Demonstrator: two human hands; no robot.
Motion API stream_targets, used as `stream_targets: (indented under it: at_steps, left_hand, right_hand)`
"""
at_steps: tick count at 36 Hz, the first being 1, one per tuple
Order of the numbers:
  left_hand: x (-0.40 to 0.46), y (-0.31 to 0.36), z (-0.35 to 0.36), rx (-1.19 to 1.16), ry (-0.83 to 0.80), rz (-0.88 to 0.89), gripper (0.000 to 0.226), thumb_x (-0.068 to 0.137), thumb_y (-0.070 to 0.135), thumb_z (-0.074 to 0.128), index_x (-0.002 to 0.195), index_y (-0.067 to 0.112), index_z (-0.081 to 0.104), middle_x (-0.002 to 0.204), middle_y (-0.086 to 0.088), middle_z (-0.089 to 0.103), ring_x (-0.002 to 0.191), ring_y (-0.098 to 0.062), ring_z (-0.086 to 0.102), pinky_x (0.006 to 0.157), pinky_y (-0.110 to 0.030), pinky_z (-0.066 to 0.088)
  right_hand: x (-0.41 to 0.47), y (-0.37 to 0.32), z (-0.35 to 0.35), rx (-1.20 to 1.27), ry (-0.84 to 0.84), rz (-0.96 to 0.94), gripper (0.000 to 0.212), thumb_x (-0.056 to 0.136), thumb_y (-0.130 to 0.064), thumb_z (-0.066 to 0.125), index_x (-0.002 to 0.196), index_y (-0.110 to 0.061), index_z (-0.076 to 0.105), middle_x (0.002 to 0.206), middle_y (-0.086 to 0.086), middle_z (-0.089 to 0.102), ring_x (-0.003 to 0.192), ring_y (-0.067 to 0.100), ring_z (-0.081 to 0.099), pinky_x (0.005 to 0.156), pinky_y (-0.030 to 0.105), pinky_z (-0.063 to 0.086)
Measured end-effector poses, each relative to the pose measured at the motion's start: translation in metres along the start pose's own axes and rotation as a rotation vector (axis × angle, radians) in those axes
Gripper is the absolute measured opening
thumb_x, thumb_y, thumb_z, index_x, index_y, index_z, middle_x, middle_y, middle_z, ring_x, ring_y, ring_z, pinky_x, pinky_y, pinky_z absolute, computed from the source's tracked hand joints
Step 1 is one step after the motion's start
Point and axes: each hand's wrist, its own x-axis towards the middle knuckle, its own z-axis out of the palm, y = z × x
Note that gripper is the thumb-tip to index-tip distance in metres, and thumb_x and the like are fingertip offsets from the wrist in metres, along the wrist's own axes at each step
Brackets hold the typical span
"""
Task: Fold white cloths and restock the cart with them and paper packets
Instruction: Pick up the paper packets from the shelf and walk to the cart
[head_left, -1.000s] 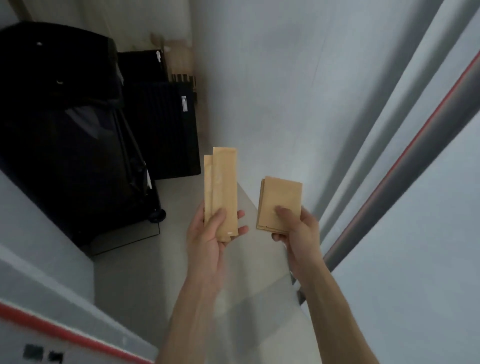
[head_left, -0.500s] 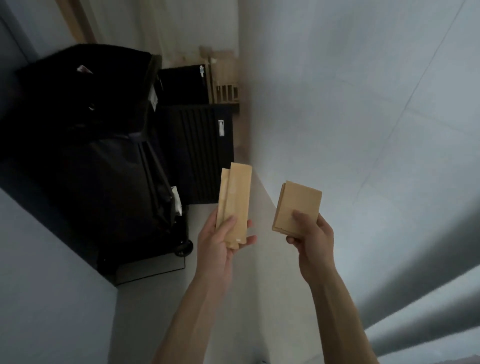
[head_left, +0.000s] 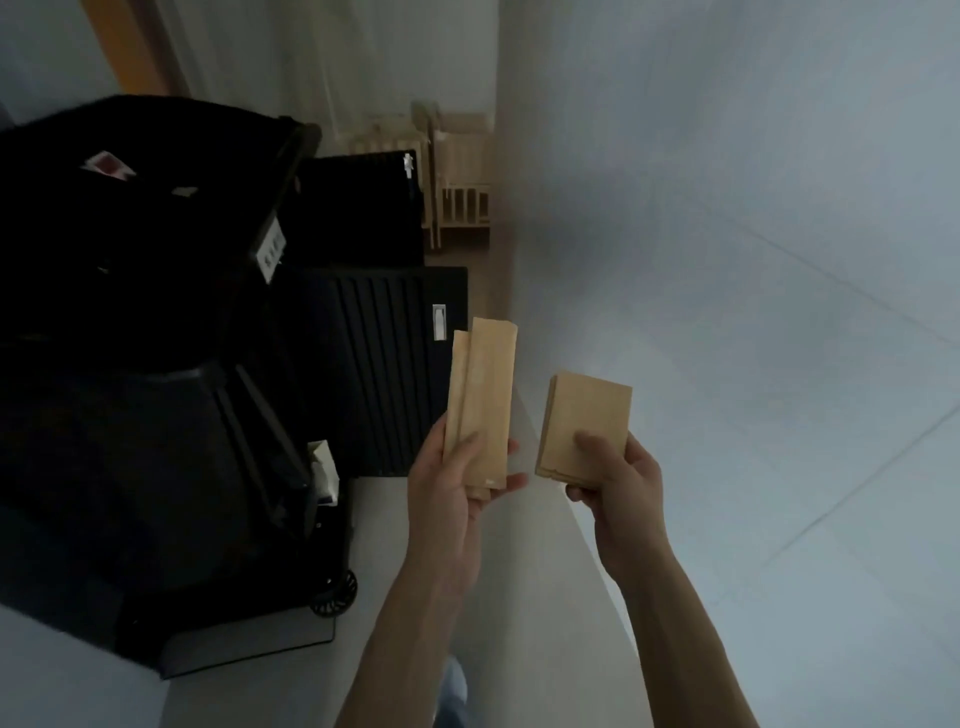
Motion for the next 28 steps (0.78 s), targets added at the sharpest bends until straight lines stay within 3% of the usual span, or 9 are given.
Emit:
stream_targets:
  at_steps: [8, 14, 17, 24, 28]
  left_hand:
    - [0.168, -0.013, 0.048, -0.033, -0.052, -0.088, 0.034, 0.098, 0.004, 0.053, 0.13, 0.014, 0.06, 0.123, -0.016, 0.065, 0.097, -0.028, 0.072, 0.062, -0.033, 0.059]
    - [0.276, 0.013, 0.088, -0.023, -0.14, -0.025, 0.03, 0.098, 0.005, 0.053, 0.124, 0.018, 0.063, 0.119, -0.013, 0.065, 0.097, -0.028, 0.072, 0.062, -0.034, 0.059]
    - [0.311, 0.019, 0.098, -0.018, -0.129, -0.004, 0.029, 0.097, 0.004, 0.054, 0.117, 0.02, 0.067, 0.116, -0.014, 0.066, 0.098, -0.03, 0.071, 0.062, -0.035, 0.058]
    - [0.395, 0.0, 0.111, 0.003, -0.079, -0.015, 0.036, 0.097, 0.005, 0.055, 0.128, 0.022, 0.062, 0.125, -0.011, 0.064, 0.1, -0.029, 0.071, 0.062, -0.033, 0.059]
    - [0.441, -0.013, 0.126, 0.056, -0.031, 0.056, 0.035, 0.097, 0.007, 0.056, 0.128, 0.021, 0.063, 0.12, -0.01, 0.067, 0.096, -0.028, 0.072, 0.061, -0.034, 0.059]
  right_hand:
    - [0.157, -0.014, 0.031, -0.042, 0.077, -0.021, 0.012, 0.09, -0.005, 0.061, 0.1, 0.001, 0.063, 0.078, 0.01, 0.058, 0.062, 0.021, 0.05, 0.047, 0.028, 0.041]
    - [0.259, -0.041, 0.063, -0.049, 0.134, -0.08, 0.013, 0.089, -0.006, 0.062, 0.099, 0.001, 0.063, 0.074, 0.007, 0.06, 0.06, 0.02, 0.051, 0.047, 0.028, 0.041]
    - [0.293, -0.044, 0.072, -0.055, 0.148, -0.078, 0.013, 0.09, -0.007, 0.062, 0.1, 0.0, 0.064, 0.075, 0.005, 0.061, 0.06, 0.019, 0.052, 0.047, 0.028, 0.041]
    - [0.385, -0.04, 0.085, -0.054, 0.159, -0.056, 0.014, 0.089, -0.007, 0.062, 0.102, -0.002, 0.064, 0.075, 0.003, 0.062, 0.06, 0.016, 0.055, 0.046, 0.027, 0.041]
    - [0.439, -0.038, 0.09, -0.059, 0.111, -0.054, 0.017, 0.09, -0.007, 0.06, 0.105, -0.001, 0.063, 0.078, 0.004, 0.059, 0.062, 0.016, 0.053, 0.047, 0.026, 0.041]
